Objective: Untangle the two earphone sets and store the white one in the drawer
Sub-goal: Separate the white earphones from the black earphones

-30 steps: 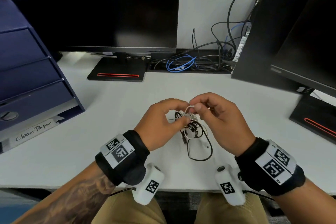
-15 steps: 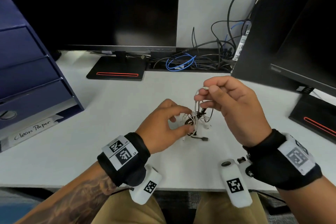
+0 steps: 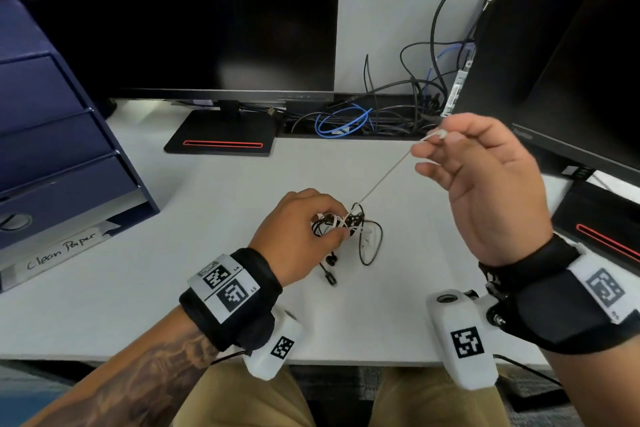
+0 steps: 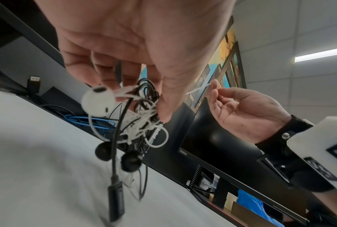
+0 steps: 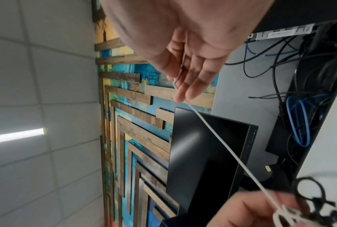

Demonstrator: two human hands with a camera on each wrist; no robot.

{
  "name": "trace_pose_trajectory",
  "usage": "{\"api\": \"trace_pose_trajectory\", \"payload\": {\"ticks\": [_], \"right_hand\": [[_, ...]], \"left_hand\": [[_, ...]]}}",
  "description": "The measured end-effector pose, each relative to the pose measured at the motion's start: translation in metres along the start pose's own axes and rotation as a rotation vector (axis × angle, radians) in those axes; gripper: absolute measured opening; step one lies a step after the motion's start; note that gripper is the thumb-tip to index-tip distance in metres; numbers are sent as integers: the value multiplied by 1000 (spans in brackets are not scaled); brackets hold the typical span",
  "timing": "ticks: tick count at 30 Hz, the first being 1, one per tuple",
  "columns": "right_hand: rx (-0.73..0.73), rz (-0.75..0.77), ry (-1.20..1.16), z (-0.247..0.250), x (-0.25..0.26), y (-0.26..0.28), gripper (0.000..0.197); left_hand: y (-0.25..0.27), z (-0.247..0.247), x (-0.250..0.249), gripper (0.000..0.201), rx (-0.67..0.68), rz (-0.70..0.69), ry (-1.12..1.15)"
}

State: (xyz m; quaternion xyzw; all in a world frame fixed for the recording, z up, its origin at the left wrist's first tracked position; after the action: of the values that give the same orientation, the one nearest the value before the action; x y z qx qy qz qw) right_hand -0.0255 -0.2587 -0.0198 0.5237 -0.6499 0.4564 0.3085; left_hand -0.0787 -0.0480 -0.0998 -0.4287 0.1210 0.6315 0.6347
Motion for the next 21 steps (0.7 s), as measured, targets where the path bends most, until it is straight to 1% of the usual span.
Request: {"api": "trace_pose_trajectory", "payload": {"ticks": [9, 13, 17, 21], "right_hand": [[-250, 140, 7, 23, 7, -19, 17], [-308, 203, 30, 33, 5, -27, 15], [-351, 184, 60, 41, -2, -32, 16], [-307, 97, 153, 46, -17, -36, 20]], "left_hand": [[-9, 12, 5, 8, -25, 108, 44], [-14, 16, 8, 9, 7, 129, 45], [-15, 17, 14, 13, 11, 159, 65], [-16, 15, 13, 19, 10, 177, 153]]}}
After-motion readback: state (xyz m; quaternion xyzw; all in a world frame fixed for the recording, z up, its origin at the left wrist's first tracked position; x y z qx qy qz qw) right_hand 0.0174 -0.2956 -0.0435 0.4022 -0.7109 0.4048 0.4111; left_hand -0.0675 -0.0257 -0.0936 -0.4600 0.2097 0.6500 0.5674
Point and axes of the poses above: each hand's wrist, its own y-axis away from the middle knuckle, its own z-axis out of the back of the hand, x = y × z, the point moved 3 cm from there along -y, towards the middle knuckle, and after that the axes turned 12 degrees about -x, right-handed, at the moved point
